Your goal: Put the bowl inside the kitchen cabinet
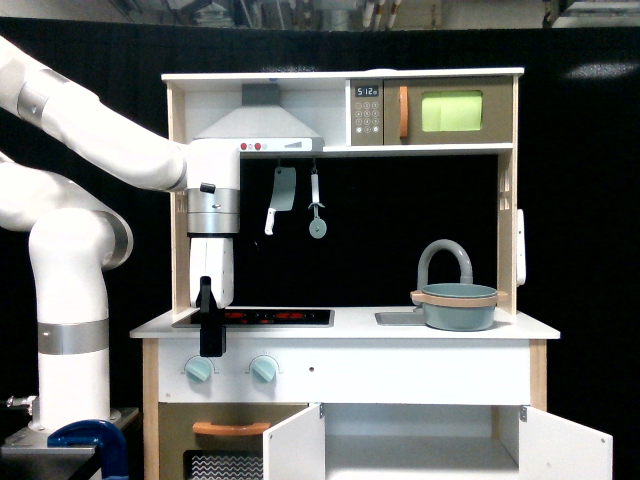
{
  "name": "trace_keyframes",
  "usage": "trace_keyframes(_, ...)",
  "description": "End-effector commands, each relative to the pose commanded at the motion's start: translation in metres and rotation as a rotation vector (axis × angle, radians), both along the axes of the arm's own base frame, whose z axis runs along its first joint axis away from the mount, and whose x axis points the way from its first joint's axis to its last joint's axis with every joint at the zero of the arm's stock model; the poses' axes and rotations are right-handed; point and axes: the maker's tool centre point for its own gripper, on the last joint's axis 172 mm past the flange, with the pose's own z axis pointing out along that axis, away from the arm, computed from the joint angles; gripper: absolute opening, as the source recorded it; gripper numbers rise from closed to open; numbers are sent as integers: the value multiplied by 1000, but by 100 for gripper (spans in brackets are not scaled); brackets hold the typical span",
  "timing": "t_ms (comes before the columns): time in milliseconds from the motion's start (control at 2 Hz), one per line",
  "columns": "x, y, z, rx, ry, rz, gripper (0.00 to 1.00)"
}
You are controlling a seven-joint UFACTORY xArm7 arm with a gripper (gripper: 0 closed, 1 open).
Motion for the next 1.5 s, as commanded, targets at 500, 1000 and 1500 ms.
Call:
trace_keyframes(500,2,-3,5,9,-35,0,100)
trace_keyframes(1000,33,-22,13,-4,-70,-105,100)
trace_keyframes(1500,150,-58,27,-48,-120,-81,100)
